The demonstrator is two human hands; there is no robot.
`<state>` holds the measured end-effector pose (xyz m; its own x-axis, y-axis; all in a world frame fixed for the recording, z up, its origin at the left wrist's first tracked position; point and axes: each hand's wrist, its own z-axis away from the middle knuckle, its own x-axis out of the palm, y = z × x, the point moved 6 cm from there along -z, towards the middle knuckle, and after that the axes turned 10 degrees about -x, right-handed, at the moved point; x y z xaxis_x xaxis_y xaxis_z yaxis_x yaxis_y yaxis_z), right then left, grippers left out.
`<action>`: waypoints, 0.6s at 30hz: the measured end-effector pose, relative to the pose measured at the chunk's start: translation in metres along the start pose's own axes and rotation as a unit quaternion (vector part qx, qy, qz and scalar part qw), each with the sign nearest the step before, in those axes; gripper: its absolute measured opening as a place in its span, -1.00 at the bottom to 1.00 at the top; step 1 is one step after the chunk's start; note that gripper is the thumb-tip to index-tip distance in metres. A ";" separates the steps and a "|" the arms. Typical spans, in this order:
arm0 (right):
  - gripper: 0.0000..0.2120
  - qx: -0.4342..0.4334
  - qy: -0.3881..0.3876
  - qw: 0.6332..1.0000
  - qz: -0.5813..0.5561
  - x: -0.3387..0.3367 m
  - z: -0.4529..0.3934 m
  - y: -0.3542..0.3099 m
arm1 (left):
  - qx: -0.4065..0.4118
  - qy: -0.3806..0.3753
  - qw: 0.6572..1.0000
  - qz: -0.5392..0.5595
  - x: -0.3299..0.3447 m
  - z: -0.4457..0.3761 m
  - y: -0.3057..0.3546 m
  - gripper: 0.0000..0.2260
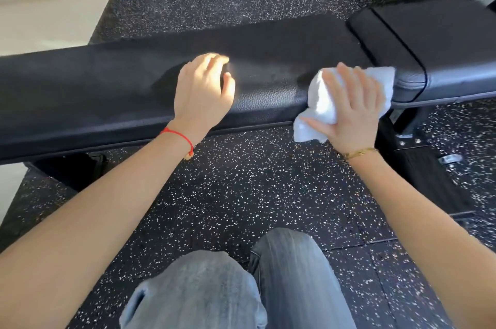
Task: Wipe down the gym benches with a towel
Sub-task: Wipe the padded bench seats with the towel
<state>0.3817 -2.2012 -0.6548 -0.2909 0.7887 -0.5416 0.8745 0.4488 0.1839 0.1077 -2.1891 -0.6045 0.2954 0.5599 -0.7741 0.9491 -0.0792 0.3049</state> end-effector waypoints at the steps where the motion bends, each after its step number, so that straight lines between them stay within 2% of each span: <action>1: -0.23 0.008 -0.006 1.000 -0.003 -0.001 0.000 0.003 | 0.001 0.000 1.000 -0.008 0.002 0.001 0.001 -0.64; 6: -0.33 -0.097 0.013 0.995 0.015 0.012 -0.027 -0.062 | 0.015 0.007 1.000 -0.022 0.002 0.003 0.003 -0.66; 8: -0.35 -0.105 0.027 0.994 0.020 0.013 -0.037 -0.080 | 0.022 0.009 1.000 -0.015 0.001 0.001 0.001 -0.68; 12: -0.39 -0.110 0.037 0.993 0.002 0.005 -0.028 -0.060 | 0.021 0.009 1.000 -0.014 -0.001 0.001 -0.001 -0.68; 18: -0.38 -0.079 0.011 0.997 -0.015 0.003 -0.023 -0.043 | 0.005 -0.006 1.000 -0.028 -0.002 0.001 0.002 -0.67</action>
<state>0.3343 -2.2084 -0.6451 -0.3261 0.7819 -0.5312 0.7934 0.5319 0.2959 0.1091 -2.1912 -0.6023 0.2441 0.5533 -0.7964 0.9649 -0.0562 0.2566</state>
